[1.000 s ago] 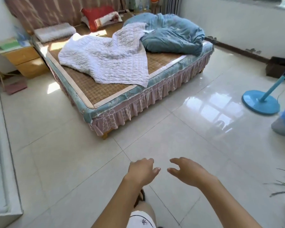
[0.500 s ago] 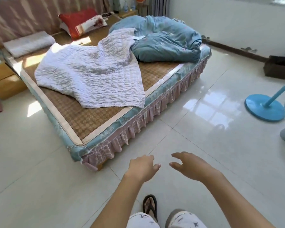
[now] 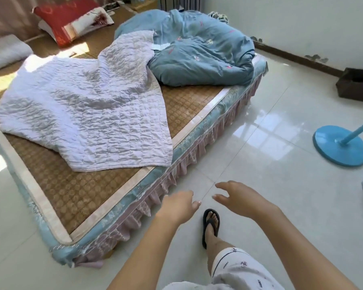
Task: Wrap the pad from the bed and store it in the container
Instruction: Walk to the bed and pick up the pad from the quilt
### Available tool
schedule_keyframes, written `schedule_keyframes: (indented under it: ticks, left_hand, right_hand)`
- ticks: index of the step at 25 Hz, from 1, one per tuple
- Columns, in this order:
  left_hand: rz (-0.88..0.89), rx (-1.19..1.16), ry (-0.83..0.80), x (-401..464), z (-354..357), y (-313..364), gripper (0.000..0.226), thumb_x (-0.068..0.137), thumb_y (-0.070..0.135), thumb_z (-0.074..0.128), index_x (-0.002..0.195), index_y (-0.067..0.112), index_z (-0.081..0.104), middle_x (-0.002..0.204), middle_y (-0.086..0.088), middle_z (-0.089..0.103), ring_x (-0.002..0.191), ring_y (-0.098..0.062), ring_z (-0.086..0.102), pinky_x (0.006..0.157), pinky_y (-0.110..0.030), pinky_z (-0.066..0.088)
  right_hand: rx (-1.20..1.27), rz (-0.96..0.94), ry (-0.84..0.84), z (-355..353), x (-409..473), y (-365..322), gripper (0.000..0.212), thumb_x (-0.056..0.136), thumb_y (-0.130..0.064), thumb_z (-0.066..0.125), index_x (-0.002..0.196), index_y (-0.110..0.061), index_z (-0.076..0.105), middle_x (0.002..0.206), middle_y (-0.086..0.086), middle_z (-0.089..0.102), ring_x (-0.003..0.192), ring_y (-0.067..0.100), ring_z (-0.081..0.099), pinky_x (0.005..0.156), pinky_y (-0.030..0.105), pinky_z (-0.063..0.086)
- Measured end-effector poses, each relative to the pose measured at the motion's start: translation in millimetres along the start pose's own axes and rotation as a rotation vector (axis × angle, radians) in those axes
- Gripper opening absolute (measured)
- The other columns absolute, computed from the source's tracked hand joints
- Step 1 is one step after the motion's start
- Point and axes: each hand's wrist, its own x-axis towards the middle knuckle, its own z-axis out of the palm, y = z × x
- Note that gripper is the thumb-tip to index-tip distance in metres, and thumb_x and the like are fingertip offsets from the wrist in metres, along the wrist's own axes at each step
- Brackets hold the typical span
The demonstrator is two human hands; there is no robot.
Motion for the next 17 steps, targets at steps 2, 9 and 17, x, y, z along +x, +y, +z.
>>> schedule_keyframes:
  ticks: [2, 9, 17]
  left_hand:
    - [-0.003, 0.012, -0.005, 45.7, -29.8, 9.4, 0.049, 0.097, 0.045, 0.033, 0.131, 0.011, 0.046, 0.134, -0.013, 0.054, 0.122, -0.03, 0.051, 0.099, -0.044, 0.039]
    - [-0.045, -0.045, 0.036, 178.1, -143.8, 26.9, 0.041, 0.096, 0.043, 0.036, 0.118, 0.013, 0.051, 0.12, -0.012, 0.061, 0.111, -0.03, 0.057, 0.091, -0.043, 0.044]
    - [-0.079, -0.056, 0.026, 324.4, -250.7, -3.7, 0.043, 0.097, 0.041, 0.035, 0.125, 0.012, 0.048, 0.125, -0.014, 0.057, 0.111, -0.031, 0.057, 0.088, -0.039, 0.044]
  right_hand:
    - [-0.017, -0.01, -0.011, -35.7, 43.0, 12.3, 0.052, 0.094, -0.047, 0.043, 0.139, -0.022, 0.041, 0.139, 0.007, 0.049, 0.126, 0.024, 0.047, 0.103, 0.04, 0.042]
    - [-0.056, -0.065, -0.053, -151.9, 181.5, 33.8, 0.051, 0.093, -0.047, 0.045, 0.138, -0.023, 0.042, 0.14, 0.006, 0.05, 0.126, 0.024, 0.048, 0.102, 0.038, 0.043]
    - [-0.083, -0.097, -0.107, -247.4, 342.5, 26.7, 0.039, 0.094, -0.041, 0.045, 0.126, -0.02, 0.052, 0.13, 0.008, 0.057, 0.117, 0.027, 0.053, 0.097, 0.043, 0.047]
